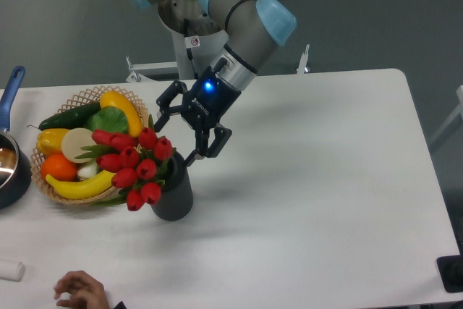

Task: Pick up the flowers from the vase
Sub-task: 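Lower the open gripper around the tulip stems above the vase rim, then close the gripper on the bunch of tulip stems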

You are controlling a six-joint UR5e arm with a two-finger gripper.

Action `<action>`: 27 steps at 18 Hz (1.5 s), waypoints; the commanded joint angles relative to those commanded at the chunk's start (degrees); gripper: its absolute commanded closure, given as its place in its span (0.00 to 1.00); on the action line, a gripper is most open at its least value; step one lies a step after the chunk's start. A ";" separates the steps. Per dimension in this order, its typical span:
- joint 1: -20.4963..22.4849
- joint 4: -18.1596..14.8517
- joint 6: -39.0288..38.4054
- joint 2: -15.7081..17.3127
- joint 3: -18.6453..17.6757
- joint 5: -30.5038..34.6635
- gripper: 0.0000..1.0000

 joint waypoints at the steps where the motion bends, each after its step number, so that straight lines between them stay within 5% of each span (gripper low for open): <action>1: -0.53 0.00 0.00 -0.62 0.53 0.09 0.00; 12: -3.43 1.93 0.00 -3.26 1.67 0.18 0.00; 19: -3.43 2.29 -0.09 -3.17 1.50 0.26 0.42; 27: -3.35 2.29 -0.26 -3.17 1.68 0.26 0.57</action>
